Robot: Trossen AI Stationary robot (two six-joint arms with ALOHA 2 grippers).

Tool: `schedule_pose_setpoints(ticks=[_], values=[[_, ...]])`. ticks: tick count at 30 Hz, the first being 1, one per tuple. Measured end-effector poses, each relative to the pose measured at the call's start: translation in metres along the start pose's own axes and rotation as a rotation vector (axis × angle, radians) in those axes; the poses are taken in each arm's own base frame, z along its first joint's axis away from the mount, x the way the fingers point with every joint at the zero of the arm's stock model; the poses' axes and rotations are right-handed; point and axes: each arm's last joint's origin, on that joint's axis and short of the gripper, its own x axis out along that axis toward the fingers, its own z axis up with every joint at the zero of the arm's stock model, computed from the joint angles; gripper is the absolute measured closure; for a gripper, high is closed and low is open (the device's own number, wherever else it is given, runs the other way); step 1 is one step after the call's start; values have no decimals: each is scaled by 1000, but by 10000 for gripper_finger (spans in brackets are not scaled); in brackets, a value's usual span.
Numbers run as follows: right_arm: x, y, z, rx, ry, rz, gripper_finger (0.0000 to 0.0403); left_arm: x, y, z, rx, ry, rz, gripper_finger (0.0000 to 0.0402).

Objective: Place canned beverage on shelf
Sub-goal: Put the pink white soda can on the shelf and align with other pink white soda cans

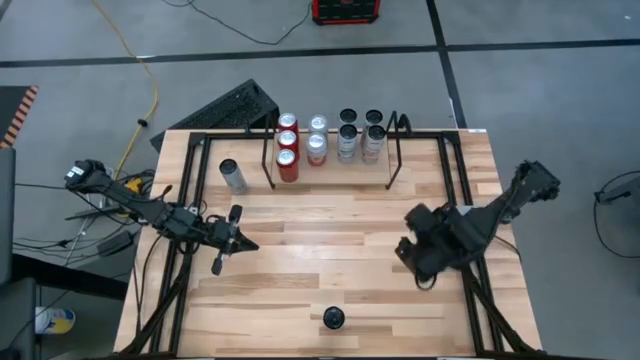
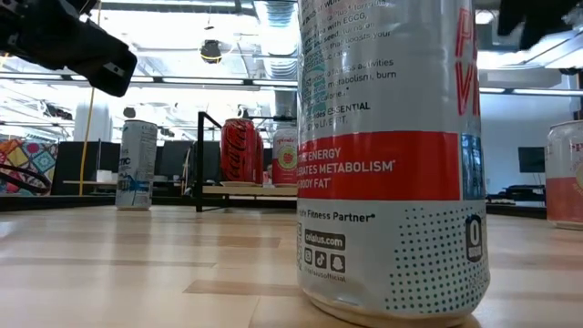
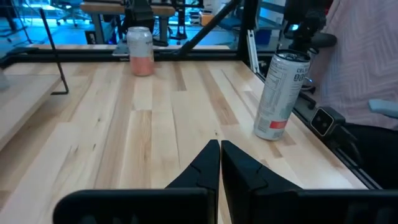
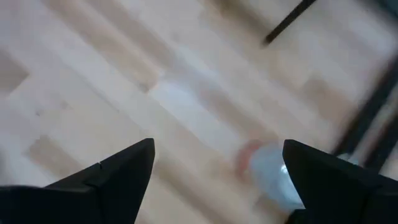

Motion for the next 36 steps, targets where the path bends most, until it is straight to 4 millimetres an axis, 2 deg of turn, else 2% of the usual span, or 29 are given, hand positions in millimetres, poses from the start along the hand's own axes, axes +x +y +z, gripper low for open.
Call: schedule_pose_setpoints(ticks=[3, 7, 13, 21, 29, 32, 36], values=[[11, -17, 11, 20, 77, 72, 23, 0, 0, 1, 2, -7, 2, 402], [24, -44, 21, 37, 112, -64, 23, 0, 0, 0, 3, -2, -1, 401], [31, -62, 34, -153, 175, -50, 23, 0, 0, -2, 8, 21, 2, 401], [36, -70, 43, -283, 296, 46, 23, 0, 0, -2, 8, 27, 7, 401], [37, -62, 37, -603, 337, 108, 23, 0, 1, -3, 42, 29, 18, 401], [42, -55, 38, -684, 349, 101, 23, -1, 0, 5, 117, -51, 6, 401], [56, -42, 40, -799, 402, 81, 23, -6, -6, 22, 263, -221, -108, 402]])
